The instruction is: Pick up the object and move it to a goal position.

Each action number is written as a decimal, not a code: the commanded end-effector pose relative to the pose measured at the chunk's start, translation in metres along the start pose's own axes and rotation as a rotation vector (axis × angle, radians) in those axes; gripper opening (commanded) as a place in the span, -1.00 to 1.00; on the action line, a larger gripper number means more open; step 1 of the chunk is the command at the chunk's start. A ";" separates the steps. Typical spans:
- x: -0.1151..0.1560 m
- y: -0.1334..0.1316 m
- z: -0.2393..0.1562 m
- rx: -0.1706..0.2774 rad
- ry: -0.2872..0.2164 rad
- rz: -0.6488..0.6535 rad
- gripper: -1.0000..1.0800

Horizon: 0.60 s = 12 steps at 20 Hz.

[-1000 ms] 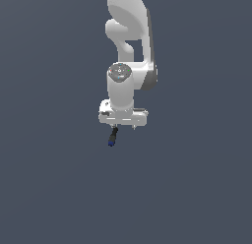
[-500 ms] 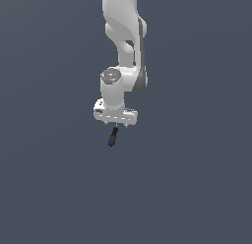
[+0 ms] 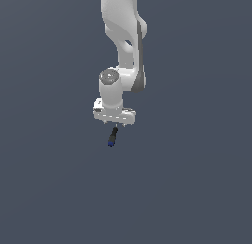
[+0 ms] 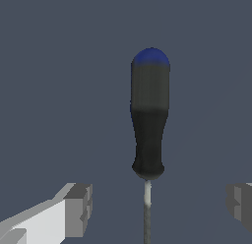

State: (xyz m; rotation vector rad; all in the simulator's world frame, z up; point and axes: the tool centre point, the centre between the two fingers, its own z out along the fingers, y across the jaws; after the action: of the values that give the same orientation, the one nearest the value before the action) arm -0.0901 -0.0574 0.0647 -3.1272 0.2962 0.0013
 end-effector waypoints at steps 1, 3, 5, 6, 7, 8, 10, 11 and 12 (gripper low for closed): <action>0.000 0.000 0.004 0.000 0.000 0.000 0.92; -0.001 0.000 0.010 0.000 0.000 0.000 0.92; -0.001 0.000 0.018 0.000 0.000 0.000 0.92; -0.001 0.000 0.023 0.000 0.000 0.001 0.92; -0.002 0.000 0.028 0.000 0.000 0.001 0.92; -0.002 0.001 0.033 0.000 0.000 0.001 0.92; -0.002 0.001 0.040 0.000 0.000 0.001 0.92; -0.002 0.001 0.043 0.000 0.000 0.001 0.92; -0.002 0.001 0.046 0.000 0.000 0.001 0.92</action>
State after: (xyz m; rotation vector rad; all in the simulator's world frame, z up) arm -0.0922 -0.0576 0.0236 -3.1274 0.2978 0.0024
